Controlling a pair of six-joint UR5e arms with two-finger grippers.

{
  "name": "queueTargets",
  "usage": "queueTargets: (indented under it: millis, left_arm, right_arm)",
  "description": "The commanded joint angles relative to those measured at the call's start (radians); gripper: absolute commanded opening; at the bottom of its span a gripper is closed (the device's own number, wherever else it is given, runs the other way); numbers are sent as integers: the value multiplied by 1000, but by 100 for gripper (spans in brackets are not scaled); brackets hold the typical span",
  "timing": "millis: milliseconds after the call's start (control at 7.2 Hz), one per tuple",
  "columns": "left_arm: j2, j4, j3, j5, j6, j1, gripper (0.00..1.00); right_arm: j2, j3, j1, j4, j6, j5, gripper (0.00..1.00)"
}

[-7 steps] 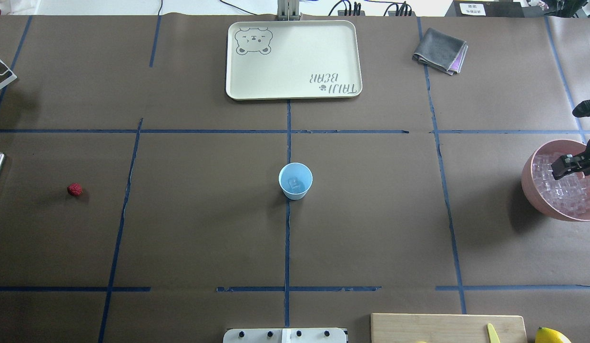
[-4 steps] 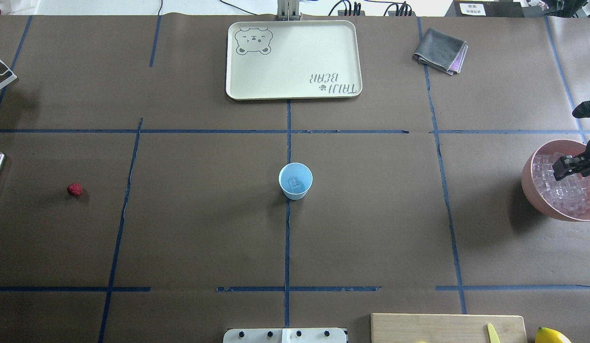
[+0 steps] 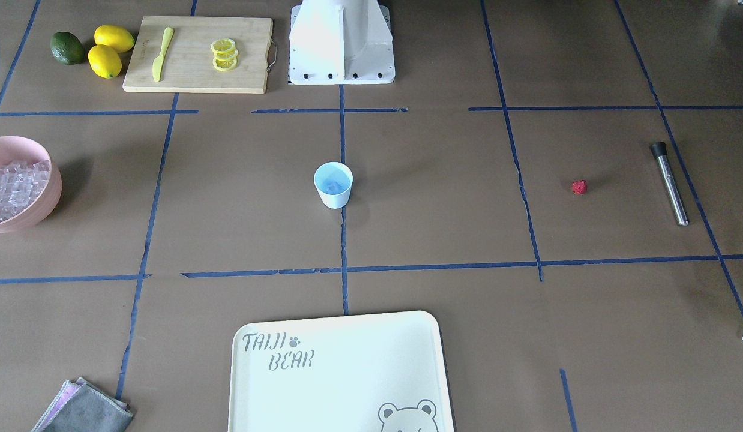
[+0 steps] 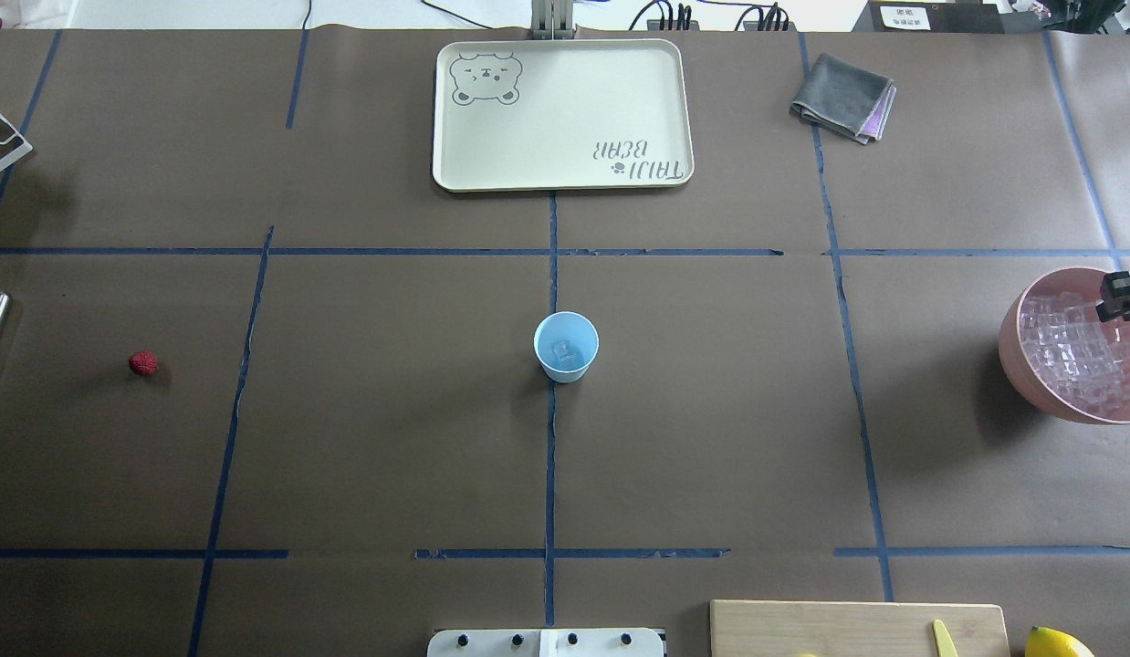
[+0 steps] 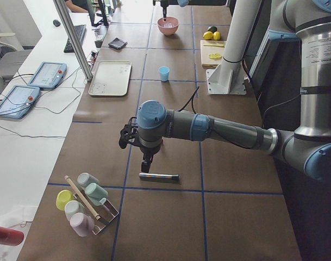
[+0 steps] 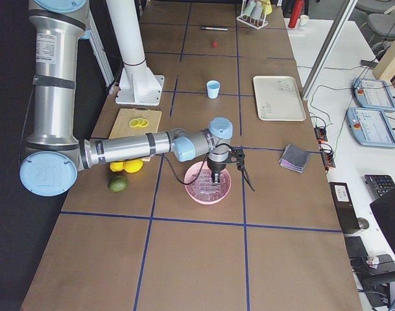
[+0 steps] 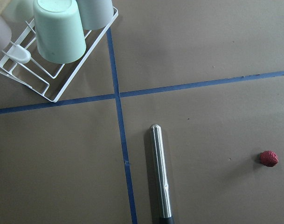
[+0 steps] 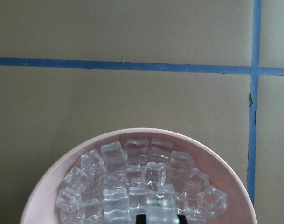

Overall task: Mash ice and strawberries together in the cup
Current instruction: 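Lower the right gripper into the bowl and grasp a third ice cube, then lift the ice cube with the right gripper out of the pink bowl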

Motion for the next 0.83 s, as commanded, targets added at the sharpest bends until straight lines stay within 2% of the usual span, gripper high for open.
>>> queueTargets:
  millis: [0,139,417,695]
  left_arm:
    - [2,0,-15,0,-35,-2,100]
    - [2,0,-13,0,-35,-2,100]
    - [2,2,-13,0,-35,0,100]
    - [14,2,-12,0,-35,0,100]
  right_arm:
    - [30,126,36,-148,0,10,0]
    - [106,131,18,-184,1,13,0]
    - [348,128,-138,-343,18,-2,0]
    - [549,124,-302,-452,177,-82,0]
